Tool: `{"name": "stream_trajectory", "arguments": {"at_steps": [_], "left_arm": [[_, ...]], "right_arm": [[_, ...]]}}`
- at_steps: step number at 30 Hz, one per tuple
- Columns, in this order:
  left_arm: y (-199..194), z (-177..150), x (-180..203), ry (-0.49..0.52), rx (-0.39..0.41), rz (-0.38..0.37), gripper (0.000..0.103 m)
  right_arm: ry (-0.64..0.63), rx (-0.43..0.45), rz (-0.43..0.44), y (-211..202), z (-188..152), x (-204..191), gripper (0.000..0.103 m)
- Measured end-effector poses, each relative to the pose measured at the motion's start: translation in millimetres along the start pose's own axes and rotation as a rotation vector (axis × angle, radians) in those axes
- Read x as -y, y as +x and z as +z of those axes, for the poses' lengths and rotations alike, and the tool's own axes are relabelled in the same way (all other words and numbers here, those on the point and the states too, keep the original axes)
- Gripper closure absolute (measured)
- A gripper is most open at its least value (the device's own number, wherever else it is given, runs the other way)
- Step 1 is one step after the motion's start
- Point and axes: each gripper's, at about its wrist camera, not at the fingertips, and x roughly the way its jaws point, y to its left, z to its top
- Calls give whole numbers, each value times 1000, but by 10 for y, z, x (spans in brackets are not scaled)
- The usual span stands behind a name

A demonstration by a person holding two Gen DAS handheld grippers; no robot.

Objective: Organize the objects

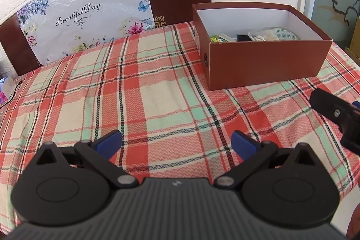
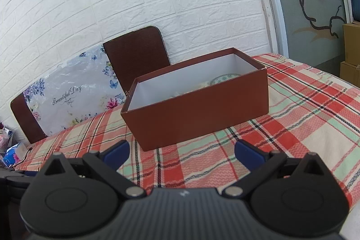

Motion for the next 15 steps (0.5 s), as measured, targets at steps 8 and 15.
{"name": "stream_trajectory", "arguments": {"at_steps": [8,15], "left_arm": [[29,-11,2,2,-12,-11,0],[21,-10,6,7,-11,-13,0]], "right_arm": [[4,-8,-1,19,-18,-1,0],[3,-7,-1,22,-19,-11,0]]}}
